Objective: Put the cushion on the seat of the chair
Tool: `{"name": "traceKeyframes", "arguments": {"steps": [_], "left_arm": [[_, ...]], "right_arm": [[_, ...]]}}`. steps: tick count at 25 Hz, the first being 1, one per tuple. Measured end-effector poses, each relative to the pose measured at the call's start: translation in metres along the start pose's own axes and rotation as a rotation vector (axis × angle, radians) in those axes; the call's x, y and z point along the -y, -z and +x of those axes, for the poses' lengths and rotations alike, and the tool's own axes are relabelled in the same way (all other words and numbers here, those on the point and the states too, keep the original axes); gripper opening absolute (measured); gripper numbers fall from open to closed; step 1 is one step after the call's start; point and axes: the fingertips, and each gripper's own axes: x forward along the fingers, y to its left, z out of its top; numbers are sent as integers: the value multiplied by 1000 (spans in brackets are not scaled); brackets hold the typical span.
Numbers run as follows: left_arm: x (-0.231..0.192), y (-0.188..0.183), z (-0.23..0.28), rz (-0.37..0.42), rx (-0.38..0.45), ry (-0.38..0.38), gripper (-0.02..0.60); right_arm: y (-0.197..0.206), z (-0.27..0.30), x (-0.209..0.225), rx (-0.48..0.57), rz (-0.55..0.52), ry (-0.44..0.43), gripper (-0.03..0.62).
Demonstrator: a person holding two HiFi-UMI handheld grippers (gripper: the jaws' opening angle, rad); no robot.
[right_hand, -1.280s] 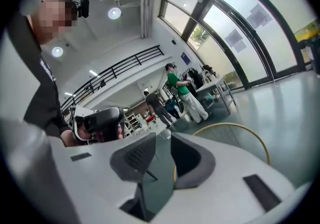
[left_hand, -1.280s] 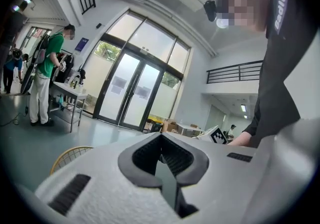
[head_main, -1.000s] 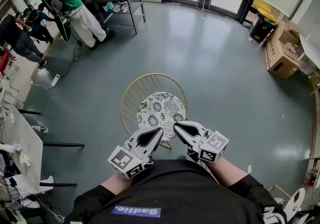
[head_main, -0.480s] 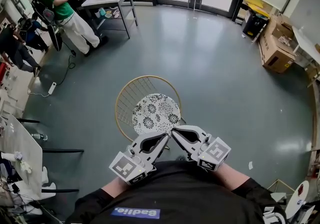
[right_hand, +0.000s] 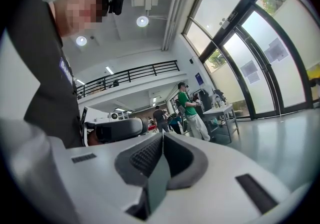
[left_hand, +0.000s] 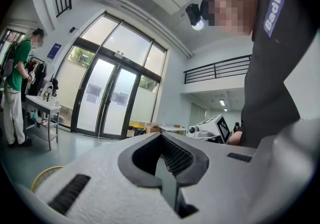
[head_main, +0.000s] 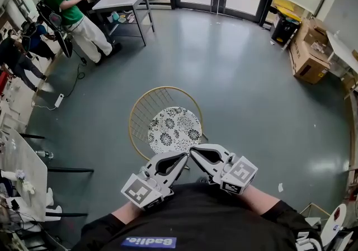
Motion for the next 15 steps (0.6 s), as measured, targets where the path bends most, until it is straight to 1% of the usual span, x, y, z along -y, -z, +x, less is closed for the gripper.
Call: {"name": "traceKeyframes", "arguments": {"steps": [4, 8, 15], "left_arm": [[1, -1, -6, 10, -2, -7, 14], [2, 0, -6, 2, -3, -9, 14], [3, 0, -5, 13, 0, -5, 14]], "right_arm": [[1, 0, -4, -10, -6, -10, 32], [1, -4, -5, -10, 1, -5, 32], [1, -4, -5, -6, 7, -1, 32]]}}
